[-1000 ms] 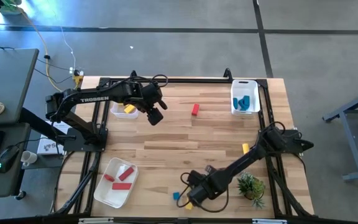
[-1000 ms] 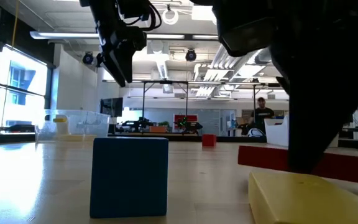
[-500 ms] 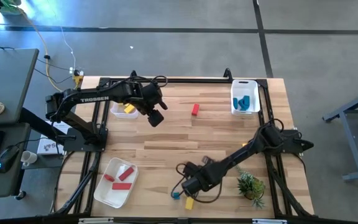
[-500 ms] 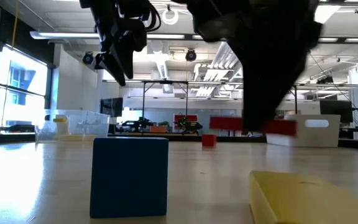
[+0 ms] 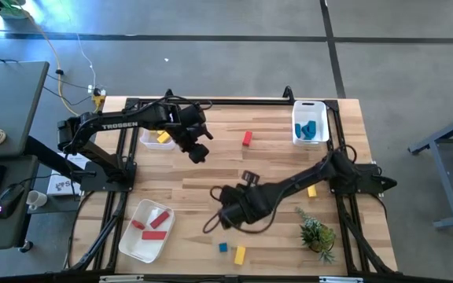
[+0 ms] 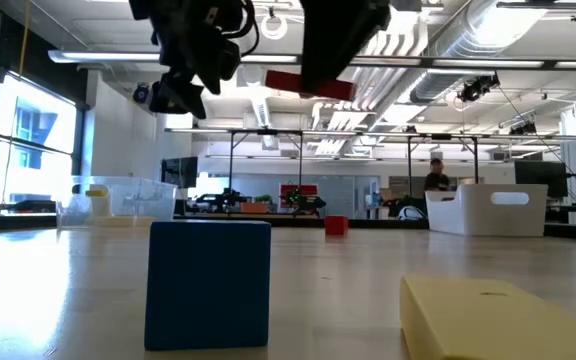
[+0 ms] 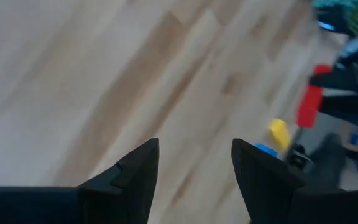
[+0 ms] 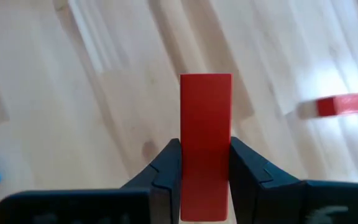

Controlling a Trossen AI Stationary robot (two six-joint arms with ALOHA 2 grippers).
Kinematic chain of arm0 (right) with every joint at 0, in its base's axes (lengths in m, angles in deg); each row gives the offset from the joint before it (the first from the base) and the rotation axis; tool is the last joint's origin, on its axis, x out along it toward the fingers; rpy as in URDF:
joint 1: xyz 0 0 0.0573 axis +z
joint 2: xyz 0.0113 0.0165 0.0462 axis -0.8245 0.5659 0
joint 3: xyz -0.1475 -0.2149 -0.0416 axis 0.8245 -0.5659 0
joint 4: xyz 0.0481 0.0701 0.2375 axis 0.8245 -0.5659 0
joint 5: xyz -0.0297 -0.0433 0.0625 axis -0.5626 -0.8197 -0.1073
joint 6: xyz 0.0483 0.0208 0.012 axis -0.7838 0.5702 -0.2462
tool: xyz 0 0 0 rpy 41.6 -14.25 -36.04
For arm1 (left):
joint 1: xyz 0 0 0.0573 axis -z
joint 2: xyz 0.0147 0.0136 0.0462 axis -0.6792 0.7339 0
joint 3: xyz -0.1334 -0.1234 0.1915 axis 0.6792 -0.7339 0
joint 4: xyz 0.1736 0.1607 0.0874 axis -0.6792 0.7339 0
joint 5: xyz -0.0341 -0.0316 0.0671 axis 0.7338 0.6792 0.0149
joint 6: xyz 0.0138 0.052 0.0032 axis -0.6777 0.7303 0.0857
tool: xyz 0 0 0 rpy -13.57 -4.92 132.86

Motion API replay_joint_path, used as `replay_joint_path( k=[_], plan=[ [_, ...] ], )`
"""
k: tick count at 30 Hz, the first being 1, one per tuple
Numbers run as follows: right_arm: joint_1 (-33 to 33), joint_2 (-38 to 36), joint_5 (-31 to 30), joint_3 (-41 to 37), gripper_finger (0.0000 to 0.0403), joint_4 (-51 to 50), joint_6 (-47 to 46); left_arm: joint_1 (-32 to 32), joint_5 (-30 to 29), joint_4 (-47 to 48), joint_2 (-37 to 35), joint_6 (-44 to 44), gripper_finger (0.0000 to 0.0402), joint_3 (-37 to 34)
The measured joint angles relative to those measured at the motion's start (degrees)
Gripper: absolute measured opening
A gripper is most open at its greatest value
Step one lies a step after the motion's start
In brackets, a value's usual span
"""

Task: Sort & place blocks by color
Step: Put the red block into the bottom white bin

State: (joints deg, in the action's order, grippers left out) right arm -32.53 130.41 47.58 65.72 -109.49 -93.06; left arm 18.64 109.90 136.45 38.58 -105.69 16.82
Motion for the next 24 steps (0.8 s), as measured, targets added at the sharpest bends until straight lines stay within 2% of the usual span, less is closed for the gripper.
replay_joint_path(
  k=[5, 12, 18, 24],
  plan=[
    [-2.1, 0.0, -0.2, 1.2, 0.0069, 0.2, 5.5, 1.5, 4.1, -0.2, 0.0, 0.0, 0.0188, 0.0],
    [-4.4, 0.0, -0.3, 1.3, 0.0069, 0.7, 13.3, 4.3, 4.8, -3.8, 0.0, -1.1, 0.0188, 0.0],
    [-5.6, 0.0, -1.5, 1.3, 0.0069, 2.5, 21.5, 5.6, 10.0, -8.8, 0.0, -3.5, 0.0188, 0.0],
    [-6.3, 0.1, -2.2, 2.2, 0.0069, 5.3, 25.4, 5.9, 10.3, -10.0, 0.0, -5.6, 0.0188, 0.0]
  ],
)
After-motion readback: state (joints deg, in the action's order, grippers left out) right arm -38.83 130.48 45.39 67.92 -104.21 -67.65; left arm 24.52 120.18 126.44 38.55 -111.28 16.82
